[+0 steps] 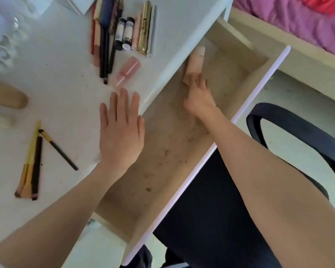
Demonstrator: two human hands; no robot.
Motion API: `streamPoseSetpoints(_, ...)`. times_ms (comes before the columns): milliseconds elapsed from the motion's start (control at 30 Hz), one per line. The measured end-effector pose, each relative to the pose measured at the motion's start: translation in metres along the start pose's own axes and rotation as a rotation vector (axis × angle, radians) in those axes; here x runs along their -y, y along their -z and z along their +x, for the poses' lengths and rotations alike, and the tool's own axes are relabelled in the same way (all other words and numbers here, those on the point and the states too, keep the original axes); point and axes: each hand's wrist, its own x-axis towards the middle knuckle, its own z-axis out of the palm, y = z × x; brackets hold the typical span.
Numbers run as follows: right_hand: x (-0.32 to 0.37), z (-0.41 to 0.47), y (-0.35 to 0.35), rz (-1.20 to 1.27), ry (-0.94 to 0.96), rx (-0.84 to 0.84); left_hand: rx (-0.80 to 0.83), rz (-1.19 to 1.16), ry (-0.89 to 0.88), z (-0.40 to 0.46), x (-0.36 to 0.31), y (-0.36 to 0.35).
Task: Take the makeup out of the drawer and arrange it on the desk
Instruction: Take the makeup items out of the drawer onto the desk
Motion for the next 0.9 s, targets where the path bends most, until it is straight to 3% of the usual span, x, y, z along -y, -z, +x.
streamPoseSetpoints(300,0.008,0.026,-0.014,-0.143,0.056,-0.131,-0.056,0.017,0.017,0.002,-0.002,-0.004)
streamPoseSetpoints(400,0.01,0.019,-0.029,-0.165,-0.01,-0.29,-0.071,0.005,0.01,0.0,-0.001,-0.005)
streamPoseSetpoints(533,0.008,0.028,-0.025,0.048,-0.225,-0.386,-0.062,-0.015,0.007,0.0,-0.001,-0.005)
streamPoseSetpoints(700,0.013,0.026,-0.028,0.139,-0.328,-0.246,-0.027,-0.025,0.005,0.001,0.001,-0.006)
streamPoseSetpoints(800,0.016,0.012,-0.028,0.395,-0.412,-0.141,-0.023,-0.032,-0.009,0.002,0.003,-0.007)
streamPoseSetpoints(900,0.024,-0.01,-0.022,0.552,-0.485,-0.161,-0.007,-0.055,-0.025,0.001,0.004,-0.004)
